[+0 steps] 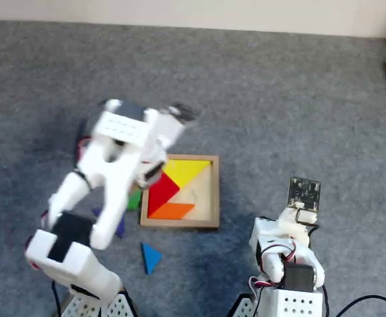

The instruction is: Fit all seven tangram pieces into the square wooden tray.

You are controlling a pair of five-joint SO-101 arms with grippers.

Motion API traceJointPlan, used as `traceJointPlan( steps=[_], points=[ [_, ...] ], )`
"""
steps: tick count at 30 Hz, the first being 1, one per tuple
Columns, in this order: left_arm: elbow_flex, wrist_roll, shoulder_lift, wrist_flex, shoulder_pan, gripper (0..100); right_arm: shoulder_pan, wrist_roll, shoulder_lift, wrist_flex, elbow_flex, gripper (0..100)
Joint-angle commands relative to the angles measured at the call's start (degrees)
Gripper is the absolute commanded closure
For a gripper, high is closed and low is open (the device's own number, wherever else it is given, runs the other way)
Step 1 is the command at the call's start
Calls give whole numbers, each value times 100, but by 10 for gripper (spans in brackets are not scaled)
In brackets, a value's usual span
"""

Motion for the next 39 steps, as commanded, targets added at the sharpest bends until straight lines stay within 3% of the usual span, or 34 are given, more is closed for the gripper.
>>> traceJointPlan(
  steps=[1,7,14,19,39],
  points=[
    [-470,-62,171,79,673,995,66,-9,-75,40,716,990],
    [-1182,-62,1156,97,1279,995,66,-9,-75,40,716,990],
    [-1675,-35,1780,97,1437,971,66,-9,-75,40,716,990],
    [-1710,-35,1895,97,1393,870,66,-9,-75,40,716,990],
    [-2396,-62,1895,97,576,863,75,-9,-75,40,716,990]
  ],
)
